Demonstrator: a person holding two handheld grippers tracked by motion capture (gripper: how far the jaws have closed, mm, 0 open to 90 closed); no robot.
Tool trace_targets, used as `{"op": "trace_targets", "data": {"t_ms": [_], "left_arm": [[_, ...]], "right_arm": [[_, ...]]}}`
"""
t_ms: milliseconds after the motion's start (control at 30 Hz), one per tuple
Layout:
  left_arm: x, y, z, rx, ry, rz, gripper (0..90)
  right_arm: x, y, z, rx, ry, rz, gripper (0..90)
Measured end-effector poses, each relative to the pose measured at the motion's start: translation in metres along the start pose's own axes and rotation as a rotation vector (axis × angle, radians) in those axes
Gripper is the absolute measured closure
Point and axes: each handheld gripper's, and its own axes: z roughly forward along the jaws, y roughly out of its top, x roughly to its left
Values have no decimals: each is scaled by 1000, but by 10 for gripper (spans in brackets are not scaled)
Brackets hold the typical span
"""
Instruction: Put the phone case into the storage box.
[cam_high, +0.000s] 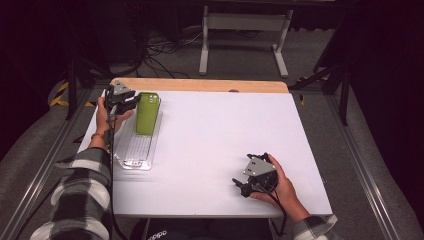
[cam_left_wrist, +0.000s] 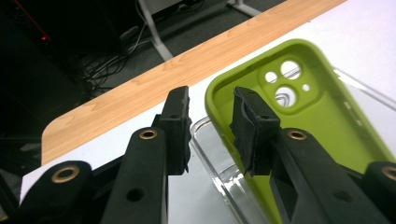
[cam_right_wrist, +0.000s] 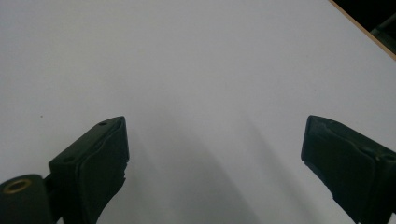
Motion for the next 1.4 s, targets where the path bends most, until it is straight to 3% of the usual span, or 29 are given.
{"op": "trace_targets", "data": {"t_ms": [167, 733, 933, 1400], "left_arm": [[0, 1, -5, -25, -16, -14, 675], [-18, 17, -45, -167, -46, 20, 651], [-26, 17, -52, -195, -59, 36, 632], [-37, 11, -64, -251, -91, 24, 567]], "right_arm": [[-2, 0, -2, -13, -7, 11, 85], [-9, 4, -15, -125, -54, 76, 89], [-10, 4, -18, -161, -68, 94, 89], [-12, 5, -25, -234, -92, 112, 89]]}}
